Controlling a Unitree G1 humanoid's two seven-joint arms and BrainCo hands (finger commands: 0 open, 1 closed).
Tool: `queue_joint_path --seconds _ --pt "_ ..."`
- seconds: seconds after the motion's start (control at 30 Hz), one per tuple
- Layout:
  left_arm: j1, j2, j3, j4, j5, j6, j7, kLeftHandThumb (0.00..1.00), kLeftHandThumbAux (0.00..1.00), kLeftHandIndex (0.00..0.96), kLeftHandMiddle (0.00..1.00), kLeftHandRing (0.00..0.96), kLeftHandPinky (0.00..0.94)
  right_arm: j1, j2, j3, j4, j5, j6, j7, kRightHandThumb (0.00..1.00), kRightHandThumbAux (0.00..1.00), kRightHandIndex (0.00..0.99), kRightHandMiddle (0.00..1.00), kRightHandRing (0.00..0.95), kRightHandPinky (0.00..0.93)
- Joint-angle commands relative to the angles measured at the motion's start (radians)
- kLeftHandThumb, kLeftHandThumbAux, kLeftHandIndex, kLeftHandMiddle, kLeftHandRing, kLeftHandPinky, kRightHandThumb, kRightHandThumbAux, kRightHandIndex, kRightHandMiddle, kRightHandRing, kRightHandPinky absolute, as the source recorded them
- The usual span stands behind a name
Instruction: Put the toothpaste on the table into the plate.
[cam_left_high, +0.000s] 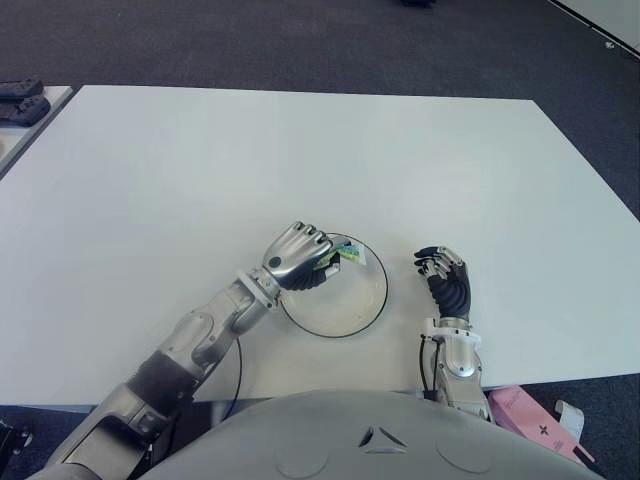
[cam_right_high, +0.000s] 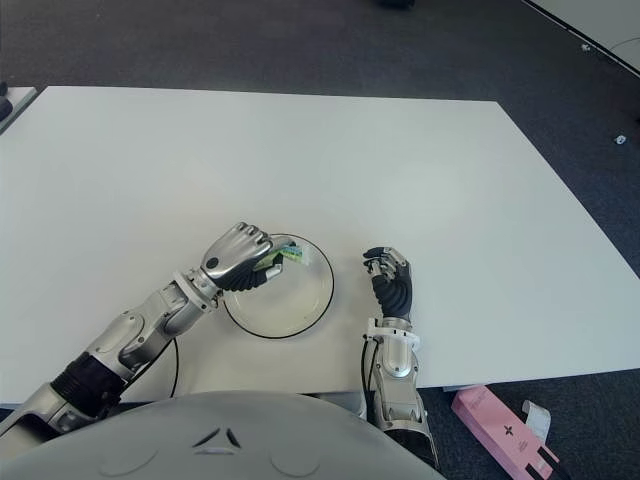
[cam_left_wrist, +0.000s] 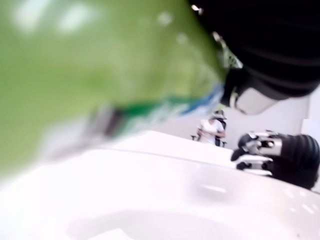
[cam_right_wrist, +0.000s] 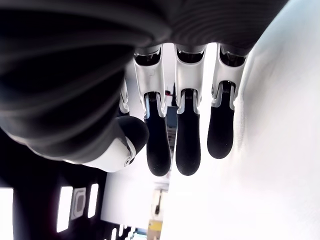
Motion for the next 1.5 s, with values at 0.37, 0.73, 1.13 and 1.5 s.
queue_joint_path --seconds 0.37,0.73,1.13,1.5 --pt "-0.017 0.022 -0.034 0.052 -0.041 -0.059 -0.145 0.709 0.712 0.440 0.856 0.861 0.850 0.004 0.007 0.001 -0.009 -0.007 0.026 -0.004 0.714 0.729 0.430 0.484 0.488 0.496" --pt "0.006 0.064 0.022 -0.086 -0.135 -0.099 -0.216 0.688 0.713 0.432 0.779 0.797 0.797 0.007 0.006 0.003 -0.009 -0.009 0.022 -0.005 0.713 0.728 0.429 0.484 0.501 0.509" --pt "0.035 0.053 0.059 -0.086 -0.131 -0.110 -0.183 0.096 0.428 0.014 0.021 0.023 0.033 0.007 0.003 0.004 -0.005 -0.003 0.014 -0.001 0.712 0.729 0.428 0.478 0.489 0.484" --pt "0.073 0.042 0.095 -0.151 -0.145 -0.047 -0.257 0.099 0.334 0.000 0.000 0.000 0.000 0.002 0.000 0.004 0.003 -0.009 0.004 -0.005 0.712 0.730 0.428 0.474 0.487 0.487"
